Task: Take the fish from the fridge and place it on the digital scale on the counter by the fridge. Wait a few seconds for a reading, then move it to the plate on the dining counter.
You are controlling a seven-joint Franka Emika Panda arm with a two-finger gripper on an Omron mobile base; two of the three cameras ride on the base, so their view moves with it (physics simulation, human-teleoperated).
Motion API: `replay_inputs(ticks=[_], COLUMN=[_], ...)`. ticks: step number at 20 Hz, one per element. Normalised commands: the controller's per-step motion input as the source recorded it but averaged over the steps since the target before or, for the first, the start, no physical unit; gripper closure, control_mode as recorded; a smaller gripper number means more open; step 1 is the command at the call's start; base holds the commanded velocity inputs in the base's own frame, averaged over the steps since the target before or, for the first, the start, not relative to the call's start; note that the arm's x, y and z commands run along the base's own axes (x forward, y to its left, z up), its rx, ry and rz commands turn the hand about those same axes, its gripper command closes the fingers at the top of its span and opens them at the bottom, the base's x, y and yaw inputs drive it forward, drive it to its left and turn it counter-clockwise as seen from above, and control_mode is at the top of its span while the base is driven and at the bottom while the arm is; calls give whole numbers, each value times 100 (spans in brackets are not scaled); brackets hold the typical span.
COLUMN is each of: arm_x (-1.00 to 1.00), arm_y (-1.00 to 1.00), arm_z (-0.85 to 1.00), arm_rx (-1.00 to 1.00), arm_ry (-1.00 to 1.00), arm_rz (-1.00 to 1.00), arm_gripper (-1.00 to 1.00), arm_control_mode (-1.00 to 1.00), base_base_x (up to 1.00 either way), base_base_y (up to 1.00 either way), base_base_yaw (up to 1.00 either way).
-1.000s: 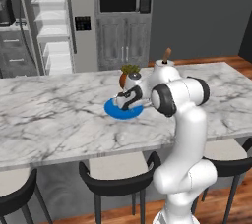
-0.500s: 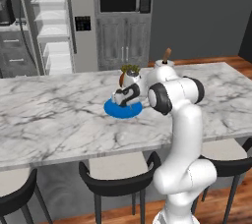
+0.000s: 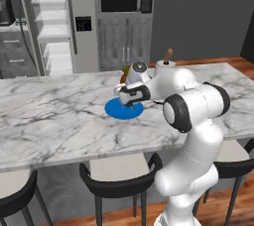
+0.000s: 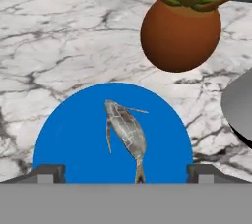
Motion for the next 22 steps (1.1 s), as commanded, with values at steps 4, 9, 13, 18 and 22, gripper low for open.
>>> replay_inputs(ticks=[4, 9, 13, 18, 22], arm_x=[-100, -100, -100, -100, -100], arm_y=[-4, 0, 0, 0, 1], arm_z=[100, 100, 96, 52, 12], arm_rx=[15, 20, 12, 1, 0], arm_ry=[-1, 9, 9, 12, 14], arm_rz=[0, 0, 0, 0, 0], arm_gripper=[-100, -100, -100, -100, -100], arm_control_mode=[-100, -100, -100, -100, -100], base_base_x=[0, 0, 0, 0, 0], base_base_y=[0, 0, 0, 0, 0], base_base_yaw=[0, 0, 0, 0, 0])
